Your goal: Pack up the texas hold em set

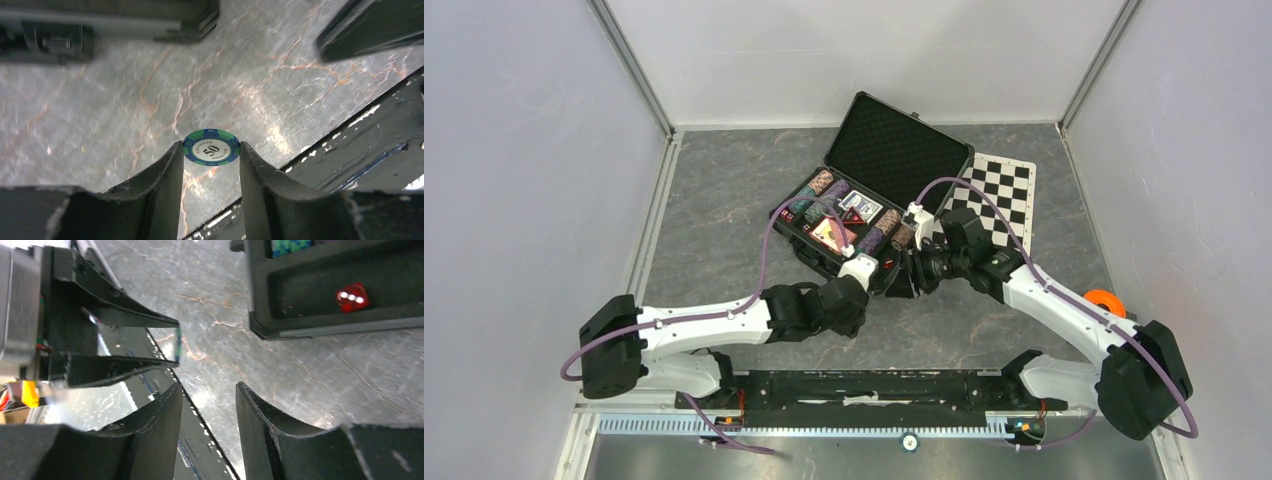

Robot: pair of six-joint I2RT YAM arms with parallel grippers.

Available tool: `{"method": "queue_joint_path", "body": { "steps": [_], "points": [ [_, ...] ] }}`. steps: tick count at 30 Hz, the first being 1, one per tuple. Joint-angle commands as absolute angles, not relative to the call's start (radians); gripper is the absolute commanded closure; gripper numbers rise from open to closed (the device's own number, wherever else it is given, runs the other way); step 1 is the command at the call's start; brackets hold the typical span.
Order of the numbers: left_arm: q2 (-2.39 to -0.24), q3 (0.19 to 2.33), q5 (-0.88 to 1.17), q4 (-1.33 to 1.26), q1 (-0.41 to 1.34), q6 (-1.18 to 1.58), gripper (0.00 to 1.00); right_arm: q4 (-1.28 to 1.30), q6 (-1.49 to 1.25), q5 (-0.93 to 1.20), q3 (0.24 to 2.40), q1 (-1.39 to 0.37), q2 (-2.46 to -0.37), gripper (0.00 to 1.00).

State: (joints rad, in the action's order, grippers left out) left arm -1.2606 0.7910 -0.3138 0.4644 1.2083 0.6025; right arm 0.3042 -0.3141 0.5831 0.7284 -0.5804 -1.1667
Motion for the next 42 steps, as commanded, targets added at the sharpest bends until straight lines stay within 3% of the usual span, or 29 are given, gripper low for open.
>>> {"method": "queue_joint_path", "body": {
  "steps": [1, 14, 27, 31, 33, 35, 39, 41, 42],
  "points": [
    [-1.211, 0.736, -0.342, 0.162, 1.208, 0.311, 0.78, 0.235, -0.395, 0.728, 0.783, -0.58, -1.2, 0.52],
    [-1.084, 0.526, -0.134, -0.224, 1.209, 0.113, 0.74, 0.164, -0.479, 0.722, 0.741, -0.62, -1.247, 0.56],
    [-1.075, 0.522, -0.141, -0.231, 1.21, 0.074, 0.74, 0.17, -0.478, 0.668, 0.744, -0.688, -1.293, 0.61],
    [-1.087, 0.526, -0.177, -0.23, 1.209, 0.063, 0.73, 0.182, -0.472, 0.656, 0.747, -0.693, -1.306, 0.8],
    [-1.094, 0.524, -0.203, -0.23, 1.209, 0.061, 0.64, 0.191, -0.469, 0.637, 0.757, -0.693, -1.307, 1.0],
    [-1.099, 0.517, -0.256, -0.242, 1.21, 0.07, 0.46, 0.215, -0.448, 0.609, 0.785, -0.693, -1.318, 1.0],
    [-1.079, 0.498, -0.335, -0.286, 1.202, 0.104, 0.25, 0.268, -0.374, 0.522, 0.894, -0.692, -1.383, 1.0],
    [-1.059, 0.53, -0.317, -0.219, 1.164, 0.167, 0.2, 0.308, -0.331, 0.453, 0.962, -0.692, -1.416, 1.0],
    [-1.045, 0.548, -0.3, -0.172, 1.133, 0.205, 0.09, 0.319, -0.308, 0.417, 0.994, -0.692, -1.428, 1.0]
  ]
}}
